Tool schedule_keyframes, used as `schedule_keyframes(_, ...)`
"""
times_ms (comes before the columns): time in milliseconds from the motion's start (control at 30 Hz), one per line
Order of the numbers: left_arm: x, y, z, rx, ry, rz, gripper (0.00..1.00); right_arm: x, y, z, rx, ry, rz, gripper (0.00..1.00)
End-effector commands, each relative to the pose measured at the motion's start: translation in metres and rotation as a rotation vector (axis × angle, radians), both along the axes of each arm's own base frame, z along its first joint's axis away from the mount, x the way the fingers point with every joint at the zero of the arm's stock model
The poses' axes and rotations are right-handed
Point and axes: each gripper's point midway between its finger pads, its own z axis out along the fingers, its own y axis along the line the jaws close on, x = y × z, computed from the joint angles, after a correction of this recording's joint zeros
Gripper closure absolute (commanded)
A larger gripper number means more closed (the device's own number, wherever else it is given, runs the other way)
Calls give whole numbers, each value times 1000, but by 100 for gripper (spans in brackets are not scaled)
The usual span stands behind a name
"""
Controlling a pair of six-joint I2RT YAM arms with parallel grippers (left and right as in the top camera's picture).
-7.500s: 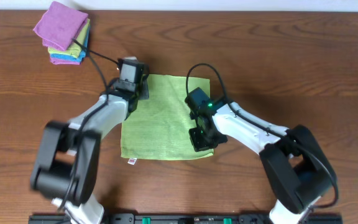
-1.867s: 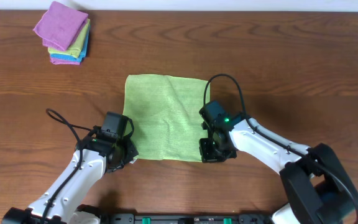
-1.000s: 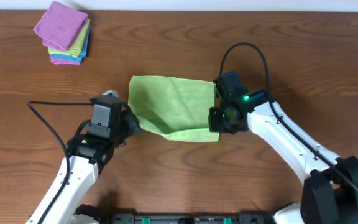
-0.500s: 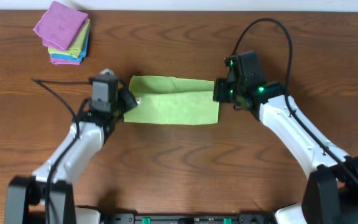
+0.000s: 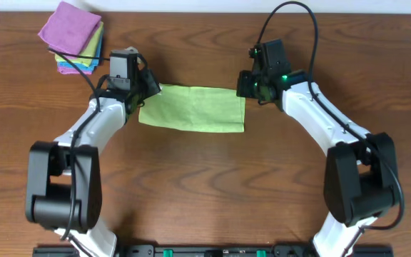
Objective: Fold the cloth
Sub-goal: 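Lift both near corners and fold them forward over the far edge, then lower the folded edge with both grippers onto the far edge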
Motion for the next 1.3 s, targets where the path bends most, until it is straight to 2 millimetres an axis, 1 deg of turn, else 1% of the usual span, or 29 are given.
schedule_keyframes(0, 2, -4, 0, -3, 1, -35, 94, 9, -2, 9, -16, -42, 34, 99)
schedule_keyframes(233, 6, -9, 5, -29, -23, -55, 95, 11, 3, -3, -16, -35, 78, 98)
schedule_keyframes(267, 6, -10, 5, -30, -23, -57, 94, 12, 4, -7, -15, -35, 83, 95)
schedule_keyframes(300, 5, -10, 5, -30, -19, -57, 94, 13, 5, -9, -12, -37, 90, 87)
schedule_keyframes(400, 3, -10, 3, -29, -8, -57, 94, 15, 11, -21, 0, -32, 127, 76)
schedule_keyframes(567, 2, -9, 2, -28, -1, -57, 94, 22, 12, -37, 39, -27, 143, 73)
schedule_keyframes(667, 2, -9, 2, -28, 0, -57, 94, 26, 6, -44, 50, -20, 134, 73)
schedule_keyframes(867, 0, -10, 1, -33, 5, -61, 94, 31, -7, -48, 68, -18, 130, 73)
schedule_keyframes(1000, 0, -11, 1, -36, 6, -63, 94, 30, -2, -55, 114, -7, 159, 74)
schedule_keyframes(1133, 0, -11, 1, -36, 7, -63, 94, 27, 0, -68, 120, 21, 165, 73)
schedule_keyframes(1267, 0, -11, 1, -35, 7, -63, 94, 28, 3, -68, 133, 16, 173, 73)
